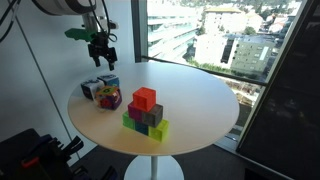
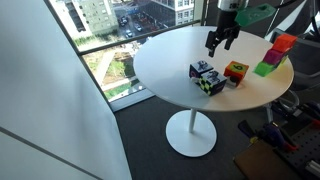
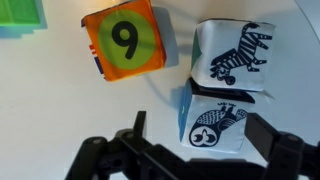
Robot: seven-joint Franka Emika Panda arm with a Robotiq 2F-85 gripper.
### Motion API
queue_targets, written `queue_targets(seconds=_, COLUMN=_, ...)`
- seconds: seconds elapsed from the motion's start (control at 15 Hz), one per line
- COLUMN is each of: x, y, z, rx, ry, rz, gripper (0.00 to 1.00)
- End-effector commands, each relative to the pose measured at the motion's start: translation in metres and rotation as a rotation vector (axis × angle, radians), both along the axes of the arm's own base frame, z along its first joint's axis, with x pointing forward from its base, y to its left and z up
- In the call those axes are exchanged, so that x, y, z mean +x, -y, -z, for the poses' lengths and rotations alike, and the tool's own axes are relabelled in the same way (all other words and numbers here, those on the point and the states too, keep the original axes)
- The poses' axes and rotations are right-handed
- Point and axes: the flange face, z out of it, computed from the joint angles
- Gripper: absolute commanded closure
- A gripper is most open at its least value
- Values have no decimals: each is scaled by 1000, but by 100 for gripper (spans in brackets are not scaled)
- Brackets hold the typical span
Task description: Pick up the block with d on it and put it on the block with l on it
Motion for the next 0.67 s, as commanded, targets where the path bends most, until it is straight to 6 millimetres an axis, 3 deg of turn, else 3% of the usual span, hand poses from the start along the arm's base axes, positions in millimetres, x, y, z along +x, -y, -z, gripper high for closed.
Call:
queue_targets(seconds=0.0, x=2, y=-4, z=9, rx=2, ry=12, rz=37, gripper=0)
queue_targets(seconds=0.6, x=9, y=-19, z=30, rx=4, ry=9, rz=61, gripper=0)
